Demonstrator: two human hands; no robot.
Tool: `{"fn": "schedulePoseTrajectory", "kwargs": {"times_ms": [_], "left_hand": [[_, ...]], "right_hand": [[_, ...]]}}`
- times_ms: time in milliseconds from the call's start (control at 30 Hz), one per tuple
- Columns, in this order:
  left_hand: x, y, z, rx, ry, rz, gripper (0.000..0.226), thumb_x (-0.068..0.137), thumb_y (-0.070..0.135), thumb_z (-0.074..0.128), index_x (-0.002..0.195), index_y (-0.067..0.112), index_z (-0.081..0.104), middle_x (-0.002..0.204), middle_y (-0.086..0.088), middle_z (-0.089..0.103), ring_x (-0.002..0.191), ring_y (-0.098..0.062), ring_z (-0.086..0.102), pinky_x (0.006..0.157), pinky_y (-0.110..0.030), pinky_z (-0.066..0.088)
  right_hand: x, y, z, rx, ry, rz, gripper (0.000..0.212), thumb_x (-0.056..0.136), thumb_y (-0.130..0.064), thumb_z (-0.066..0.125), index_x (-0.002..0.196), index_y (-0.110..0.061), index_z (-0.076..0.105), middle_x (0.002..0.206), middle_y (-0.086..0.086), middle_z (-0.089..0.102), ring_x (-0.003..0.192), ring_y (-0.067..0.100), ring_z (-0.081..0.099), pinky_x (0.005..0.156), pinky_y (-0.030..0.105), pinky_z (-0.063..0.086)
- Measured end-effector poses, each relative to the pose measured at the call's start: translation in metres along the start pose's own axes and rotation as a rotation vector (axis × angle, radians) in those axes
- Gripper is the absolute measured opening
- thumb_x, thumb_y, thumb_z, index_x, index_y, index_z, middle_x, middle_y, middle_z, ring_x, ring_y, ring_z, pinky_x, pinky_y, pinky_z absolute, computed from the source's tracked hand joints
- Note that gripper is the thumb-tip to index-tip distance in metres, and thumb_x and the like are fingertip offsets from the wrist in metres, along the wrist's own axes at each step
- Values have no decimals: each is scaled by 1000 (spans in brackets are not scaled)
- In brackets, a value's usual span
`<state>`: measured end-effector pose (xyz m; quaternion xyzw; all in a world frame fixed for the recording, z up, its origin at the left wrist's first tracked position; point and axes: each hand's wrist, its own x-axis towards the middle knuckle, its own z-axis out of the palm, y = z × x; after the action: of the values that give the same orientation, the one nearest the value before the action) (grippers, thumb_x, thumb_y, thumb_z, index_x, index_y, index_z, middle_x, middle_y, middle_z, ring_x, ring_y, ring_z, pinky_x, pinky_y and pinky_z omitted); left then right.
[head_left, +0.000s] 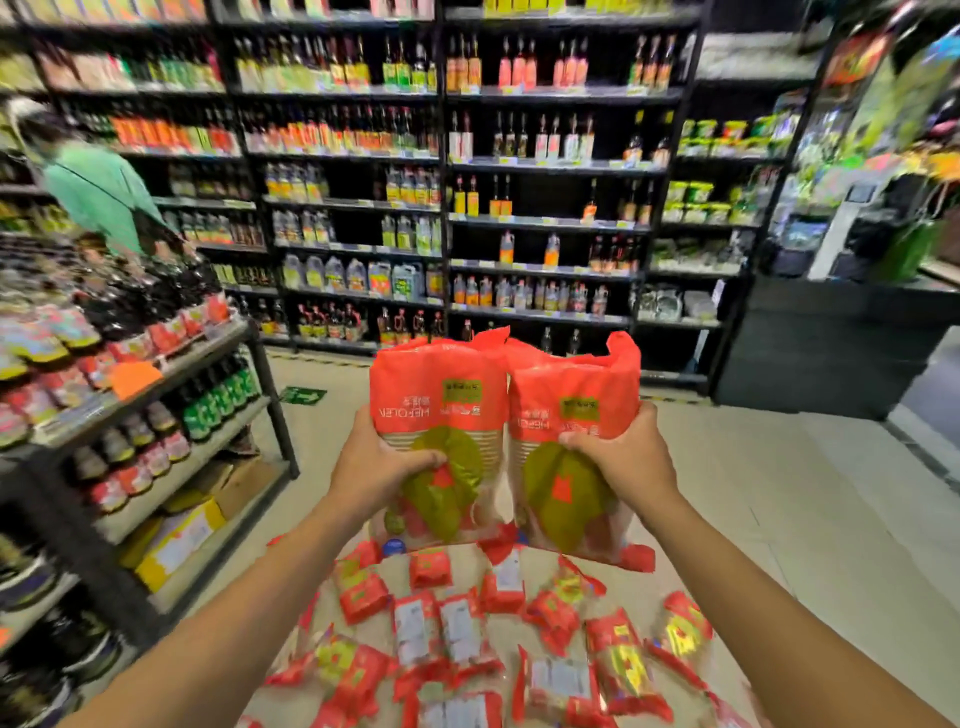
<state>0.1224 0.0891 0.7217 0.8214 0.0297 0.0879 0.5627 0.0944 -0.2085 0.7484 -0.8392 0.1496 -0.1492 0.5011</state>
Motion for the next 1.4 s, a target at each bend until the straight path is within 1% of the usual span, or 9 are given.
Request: {"fn": "schedulePoseTrajectory", "kwargs": {"times_ms": [233, 333, 600, 767, 867, 933, 1167, 1300, 1400], "left_hand": [[-17, 1, -70, 10, 139, -39, 85, 56, 25, 100, 120, 28, 44, 103, 10, 65, 95, -14, 67, 89, -45, 57], [-31, -12, -115, 1, 207, -85, 89, 52, 30, 100, 120, 31, 43, 107, 8, 67, 97, -15, 68, 91, -47, 57], [-121, -50, -255, 75, 553, -215, 85, 57, 32, 99, 121, 32, 41, 106, 12, 63, 101, -17, 65, 92, -44, 55], [-209, -66, -336, 128, 793, -305, 90, 55, 34, 99, 126, 32, 43, 113, 8, 65, 103, -17, 65, 91, -41, 54], [-265, -72, -368, 169, 927, -353, 91, 55, 33, 99, 127, 33, 43, 109, 12, 64, 100, -15, 65, 89, -38, 53], [-303, -72, -382, 183, 1001, -395, 90, 56, 28, 99, 125, 31, 41, 105, 13, 62, 98, -15, 64, 89, -37, 53], [-418, -63, -389, 263, 1214, -548, 88, 55, 27, 99, 123, 27, 44, 109, 5, 67, 96, -15, 69, 84, -38, 59], [-473, -55, -381, 304, 1330, -661, 95, 42, 45, 99, 120, 32, 46, 108, 8, 69, 95, -14, 70, 86, -45, 60], [-502, -54, -377, 304, 1385, -731, 100, 38, 52, 96, 123, 33, 45, 109, 9, 68, 96, -14, 70, 87, -47, 60]], "right_hand": [[-11, -45, 56, 44, -123, -53, 85, 52, -54, 92, 114, -30, 39, 102, -7, 64, 101, 26, 67, 90, 52, 55], [-22, -68, 96, 62, -210, -93, 85, 54, -51, 94, 116, -31, 39, 105, -6, 64, 103, 27, 67, 91, 52, 56], [-98, -138, 229, 126, -570, -239, 109, 25, -74, 85, 118, -31, 48, 108, -7, 70, 97, 23, 70, 88, 51, 58], [-182, -180, 301, 199, -799, -336, 97, 36, -66, 88, 115, -36, 41, 109, -7, 67, 101, 23, 69, 90, 53, 57], [-237, -199, 331, 237, -944, -377, 85, 55, -40, 97, 120, -25, 44, 112, 0, 68, 100, 24, 67, 90, 45, 55], [-271, -207, 349, 253, -1033, -394, 78, 61, -28, 97, 118, -20, 46, 108, 0, 67, 97, 24, 67, 86, 42, 55], [-369, -209, 377, 231, -1340, -480, 85, 57, -45, 95, 121, -23, 45, 100, -11, 61, 95, 22, 65, 89, 49, 55], [-419, -200, 384, 230, -1496, -484, 96, 35, -69, 84, 114, -31, 45, 102, -9, 65, 93, 21, 68, 86, 53, 57], [-450, -192, 386, 225, -1563, -481, 87, 46, -59, 91, 114, -30, 45, 102, -9, 65, 92, 19, 68, 86, 53, 57]]}}
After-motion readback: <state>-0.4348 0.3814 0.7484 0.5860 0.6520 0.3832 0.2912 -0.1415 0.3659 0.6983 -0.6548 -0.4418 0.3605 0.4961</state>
